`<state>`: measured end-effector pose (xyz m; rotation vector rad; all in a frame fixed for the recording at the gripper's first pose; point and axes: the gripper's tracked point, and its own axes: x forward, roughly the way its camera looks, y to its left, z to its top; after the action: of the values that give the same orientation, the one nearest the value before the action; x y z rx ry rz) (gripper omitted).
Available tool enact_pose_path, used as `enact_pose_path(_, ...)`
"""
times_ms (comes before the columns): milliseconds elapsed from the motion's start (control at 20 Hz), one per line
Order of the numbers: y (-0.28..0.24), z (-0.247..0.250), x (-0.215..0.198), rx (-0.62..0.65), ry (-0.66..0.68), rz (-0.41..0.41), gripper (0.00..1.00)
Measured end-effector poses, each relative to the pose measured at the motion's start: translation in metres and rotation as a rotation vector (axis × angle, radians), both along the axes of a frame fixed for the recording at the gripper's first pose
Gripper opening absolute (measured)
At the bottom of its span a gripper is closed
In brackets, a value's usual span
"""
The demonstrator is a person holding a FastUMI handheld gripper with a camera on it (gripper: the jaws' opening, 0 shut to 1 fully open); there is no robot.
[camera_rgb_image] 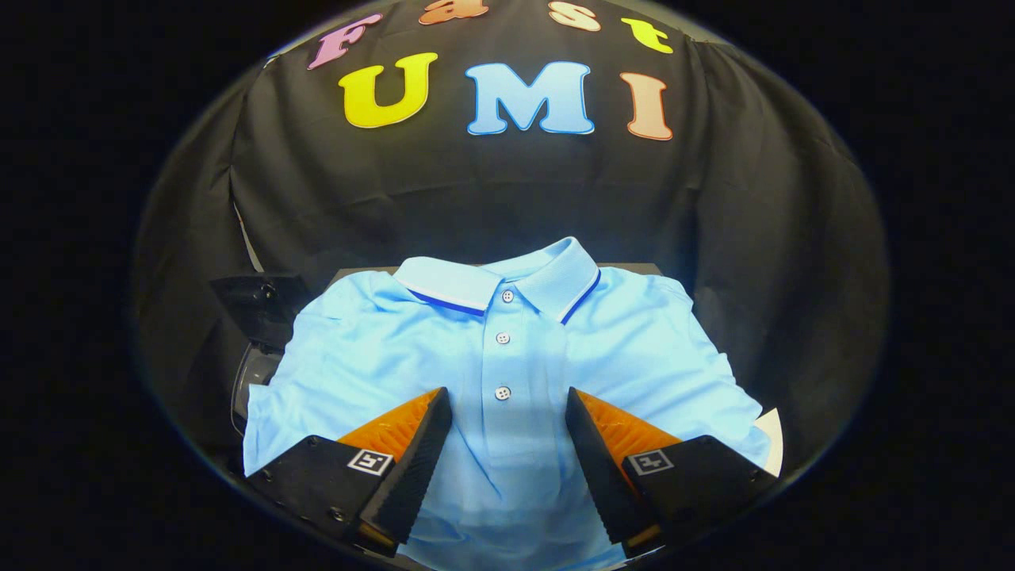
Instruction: Put the clothes into the washing machine and then close the washing machine lid.
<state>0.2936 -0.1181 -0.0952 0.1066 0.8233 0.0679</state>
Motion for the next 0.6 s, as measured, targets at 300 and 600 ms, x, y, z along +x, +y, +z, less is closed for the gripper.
enact_pose_path(300, -0.0008, -0.0006, -0.0034, -0.006, 0.026, 0.008, 0.92)
enact_pose_path(600, 0.0068, 0.0009, -0.0043, -0.037, 0.011, 0.02, 0.37)
